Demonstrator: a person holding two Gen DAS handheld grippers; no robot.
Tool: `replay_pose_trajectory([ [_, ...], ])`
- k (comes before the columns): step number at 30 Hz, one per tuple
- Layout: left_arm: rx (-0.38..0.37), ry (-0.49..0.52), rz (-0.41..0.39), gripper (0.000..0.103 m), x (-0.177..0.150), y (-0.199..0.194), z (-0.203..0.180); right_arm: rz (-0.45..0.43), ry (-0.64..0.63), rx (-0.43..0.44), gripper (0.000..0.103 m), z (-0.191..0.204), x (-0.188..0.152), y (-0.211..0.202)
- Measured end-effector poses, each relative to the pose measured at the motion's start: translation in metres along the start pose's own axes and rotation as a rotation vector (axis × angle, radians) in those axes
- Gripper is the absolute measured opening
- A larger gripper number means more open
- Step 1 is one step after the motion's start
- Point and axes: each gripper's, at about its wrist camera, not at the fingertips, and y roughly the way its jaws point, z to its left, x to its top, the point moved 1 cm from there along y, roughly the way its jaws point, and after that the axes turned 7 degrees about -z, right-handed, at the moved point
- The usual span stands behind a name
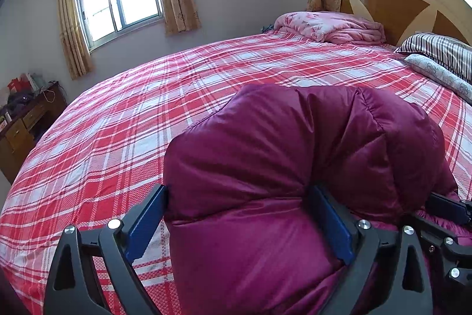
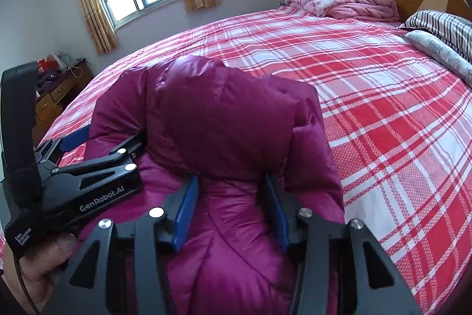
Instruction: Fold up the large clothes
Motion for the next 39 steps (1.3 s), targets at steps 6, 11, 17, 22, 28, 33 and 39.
replay_pose_trajectory([
  [6, -0.014, -0.012, 0.03, 0.098, -0.003, 0.007, -0.001, 0.021, 0.021, 0.007, 0.048, -0.004, -0.001, 0.005],
  [11, -0.016, -0.01, 0.042, 0.099, -0.004, 0.009, -0.002, 0.035, 0.022, -0.001, 0.048, -0.004, -0.001, 0.007],
  [17, -0.03, -0.018, 0.06, 0.1, -0.003, 0.013, -0.003, 0.045, 0.017, -0.016, 0.048, -0.003, -0.001, 0.01],
  [22, -0.03, -0.017, 0.066, 0.101, -0.004, 0.013, -0.004, 0.051, 0.014, -0.024, 0.048, -0.003, 0.0, 0.012],
  [28, -0.029, -0.016, 0.068, 0.101, -0.005, 0.013, -0.005, 0.055, 0.009, -0.035, 0.048, -0.002, 0.001, 0.014],
  [33, -0.03, -0.016, 0.069, 0.101, -0.005, 0.014, -0.005, 0.057, 0.01, -0.041, 0.049, -0.001, 0.001, 0.015],
  [39, -0.031, -0.016, 0.07, 0.101, -0.006, 0.014, -0.004, 0.059, 0.013, -0.047, 0.049, -0.001, 0.002, 0.016],
])
